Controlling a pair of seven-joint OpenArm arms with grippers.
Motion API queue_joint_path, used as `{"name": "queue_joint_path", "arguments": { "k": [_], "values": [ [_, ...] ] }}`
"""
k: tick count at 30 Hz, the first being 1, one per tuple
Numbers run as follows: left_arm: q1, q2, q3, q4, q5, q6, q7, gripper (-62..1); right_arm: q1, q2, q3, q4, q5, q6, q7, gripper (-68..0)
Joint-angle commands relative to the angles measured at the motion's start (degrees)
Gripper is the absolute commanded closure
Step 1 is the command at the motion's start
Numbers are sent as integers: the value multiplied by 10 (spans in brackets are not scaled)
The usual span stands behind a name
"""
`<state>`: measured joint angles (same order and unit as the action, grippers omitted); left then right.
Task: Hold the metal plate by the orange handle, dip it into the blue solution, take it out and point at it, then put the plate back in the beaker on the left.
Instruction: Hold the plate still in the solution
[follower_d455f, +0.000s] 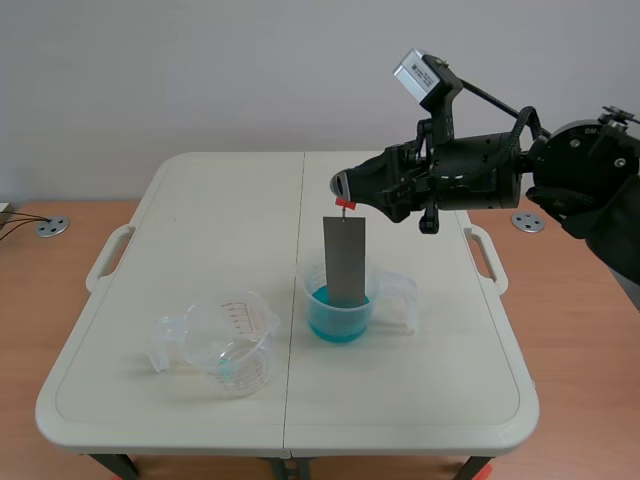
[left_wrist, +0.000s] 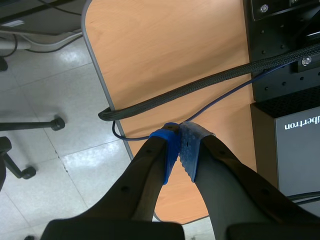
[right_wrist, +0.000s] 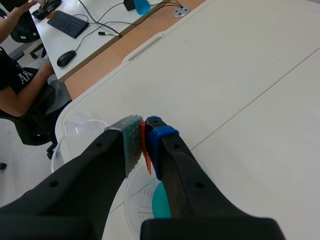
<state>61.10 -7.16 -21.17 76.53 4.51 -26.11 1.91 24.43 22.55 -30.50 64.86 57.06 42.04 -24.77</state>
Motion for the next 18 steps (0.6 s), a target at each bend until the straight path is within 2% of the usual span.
{"name": "queue_joint_path", "arguments": {
  "k": [1,18],
  "values": [
    [6,-3,-6,4,-2,-2,-3,-27,10,5,-1,2,2,7,-6,-13],
    [1,-3,-6,3,-2,-2,-2,-27,10,5,-1,2,2,7,-6,-13]
  ]
}}
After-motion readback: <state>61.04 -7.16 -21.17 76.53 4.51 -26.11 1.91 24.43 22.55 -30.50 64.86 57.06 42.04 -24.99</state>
